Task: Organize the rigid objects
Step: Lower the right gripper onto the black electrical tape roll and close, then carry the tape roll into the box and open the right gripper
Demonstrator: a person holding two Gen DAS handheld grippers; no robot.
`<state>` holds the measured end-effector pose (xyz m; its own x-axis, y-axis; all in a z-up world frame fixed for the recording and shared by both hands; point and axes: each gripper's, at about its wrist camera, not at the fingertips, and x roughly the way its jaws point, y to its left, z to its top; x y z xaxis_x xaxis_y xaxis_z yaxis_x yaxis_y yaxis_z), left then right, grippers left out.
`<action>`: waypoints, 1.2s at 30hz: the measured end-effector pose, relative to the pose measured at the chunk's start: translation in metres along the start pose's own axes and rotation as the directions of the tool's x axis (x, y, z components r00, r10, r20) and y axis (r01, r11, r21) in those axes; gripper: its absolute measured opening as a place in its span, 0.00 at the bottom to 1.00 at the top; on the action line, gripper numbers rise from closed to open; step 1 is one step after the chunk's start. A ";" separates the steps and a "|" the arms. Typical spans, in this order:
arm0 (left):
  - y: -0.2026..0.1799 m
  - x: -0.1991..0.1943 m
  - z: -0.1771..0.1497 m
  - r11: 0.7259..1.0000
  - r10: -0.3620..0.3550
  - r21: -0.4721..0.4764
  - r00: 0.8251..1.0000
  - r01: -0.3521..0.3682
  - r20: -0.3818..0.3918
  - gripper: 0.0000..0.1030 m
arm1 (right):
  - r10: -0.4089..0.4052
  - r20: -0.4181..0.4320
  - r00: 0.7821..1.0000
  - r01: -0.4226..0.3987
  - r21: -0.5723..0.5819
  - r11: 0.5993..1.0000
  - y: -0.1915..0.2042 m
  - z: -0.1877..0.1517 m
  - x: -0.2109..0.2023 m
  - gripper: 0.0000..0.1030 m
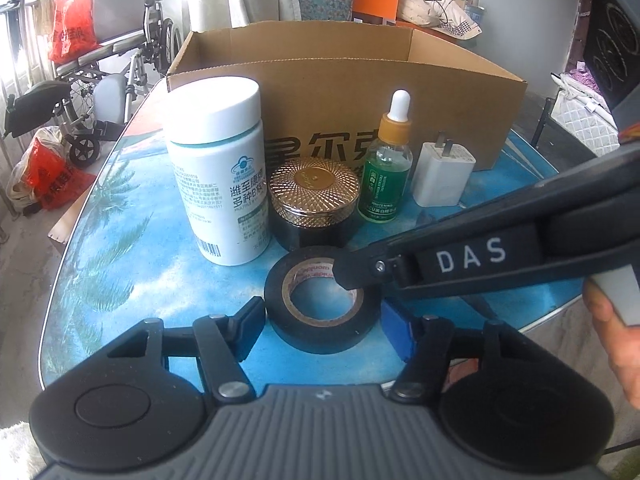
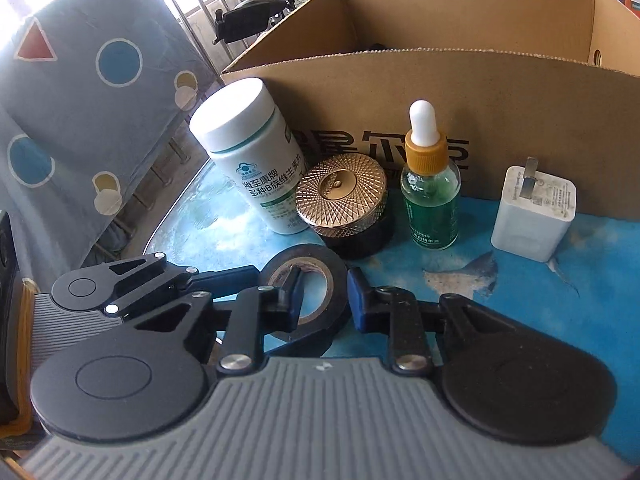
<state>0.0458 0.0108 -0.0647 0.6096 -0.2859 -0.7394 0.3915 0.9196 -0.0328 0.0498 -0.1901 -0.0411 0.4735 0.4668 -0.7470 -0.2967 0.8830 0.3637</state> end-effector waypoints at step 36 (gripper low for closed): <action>-0.044 -0.071 0.082 0.965 0.023 0.244 0.964 -0.090 0.264 0.65 | -0.072 0.272 0.960 0.121 -0.170 0.978 0.025 0.037 -0.105 0.18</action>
<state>0.0416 -0.0315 0.0448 0.7791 -0.3255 -0.5359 0.4913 0.8479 0.1993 0.0235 -0.2146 0.0669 0.7012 0.3982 -0.5914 -0.3739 0.9117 0.1705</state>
